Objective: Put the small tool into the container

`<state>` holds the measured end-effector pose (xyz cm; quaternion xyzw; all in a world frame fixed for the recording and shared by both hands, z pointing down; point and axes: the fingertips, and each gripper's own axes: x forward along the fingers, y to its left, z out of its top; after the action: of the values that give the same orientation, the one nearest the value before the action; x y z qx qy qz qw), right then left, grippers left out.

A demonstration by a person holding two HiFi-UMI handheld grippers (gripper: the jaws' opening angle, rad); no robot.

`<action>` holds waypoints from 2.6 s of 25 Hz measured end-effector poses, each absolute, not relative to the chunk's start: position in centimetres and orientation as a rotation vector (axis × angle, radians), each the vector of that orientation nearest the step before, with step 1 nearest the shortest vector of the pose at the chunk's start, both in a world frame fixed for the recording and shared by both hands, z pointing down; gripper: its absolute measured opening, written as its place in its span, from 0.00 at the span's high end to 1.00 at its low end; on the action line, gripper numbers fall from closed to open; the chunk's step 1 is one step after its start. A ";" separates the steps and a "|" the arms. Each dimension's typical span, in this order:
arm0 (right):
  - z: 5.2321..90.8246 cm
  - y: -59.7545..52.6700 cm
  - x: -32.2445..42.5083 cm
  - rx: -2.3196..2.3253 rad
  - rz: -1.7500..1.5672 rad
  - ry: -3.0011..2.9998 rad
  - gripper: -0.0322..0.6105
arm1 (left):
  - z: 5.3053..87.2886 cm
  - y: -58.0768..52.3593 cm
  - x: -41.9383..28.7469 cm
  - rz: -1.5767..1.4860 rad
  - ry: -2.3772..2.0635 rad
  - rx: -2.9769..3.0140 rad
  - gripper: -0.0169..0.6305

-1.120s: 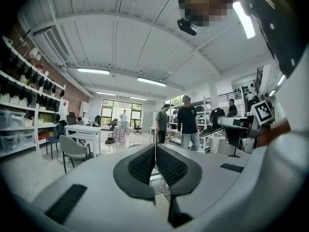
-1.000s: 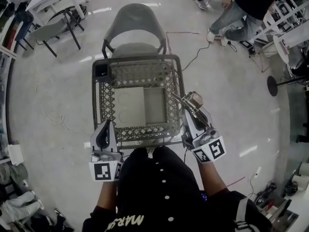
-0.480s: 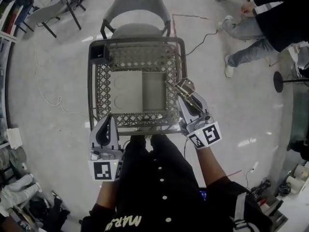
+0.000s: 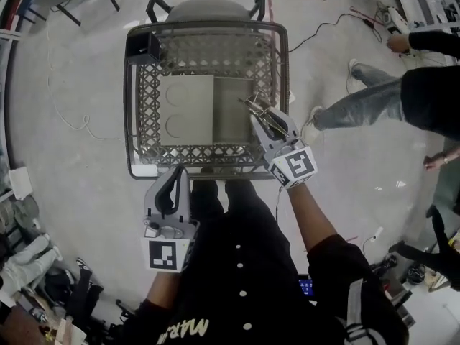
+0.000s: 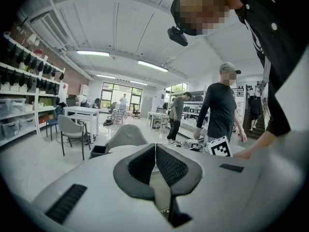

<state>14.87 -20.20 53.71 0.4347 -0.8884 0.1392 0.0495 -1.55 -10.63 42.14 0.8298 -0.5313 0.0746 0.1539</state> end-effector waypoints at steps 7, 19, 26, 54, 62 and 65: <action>61.9 -21.5 13.1 1.188 0.511 -2.624 0.77 | 44.5 -9.9 -0.4 0.244 -1.483 2.363 0.93; 68.0 -21.4 11.1 1.014 0.751 -2.597 0.77 | 47.0 -9.7 -0.1 0.282 -1.474 2.305 0.93; 70.7 -20.6 10.4 0.841 1.038 -2.502 0.77 | 47.3 -9.8 0.0 0.286 -1.469 2.295 0.93; 74.8 -21.4 9.4 0.906 1.401 -2.048 0.78 | 48.5 -10.4 -0.7 0.295 -1.459 2.255 0.93; 74.9 -21.4 11.4 1.005 1.155 -1.986 0.68 | 48.4 -10.5 -0.5 0.295 -1.453 2.261 0.93; 75.2 -21.4 11.6 1.000 1.113 -1.968 0.65 | 48.4 -10.6 -0.4 0.288 -1.453 2.264 0.93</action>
<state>11.59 -21.38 75.23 0.3821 -0.7519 0.4252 0.3284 -0.42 -10.60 48.35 0.8170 -0.5244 0.1041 0.2162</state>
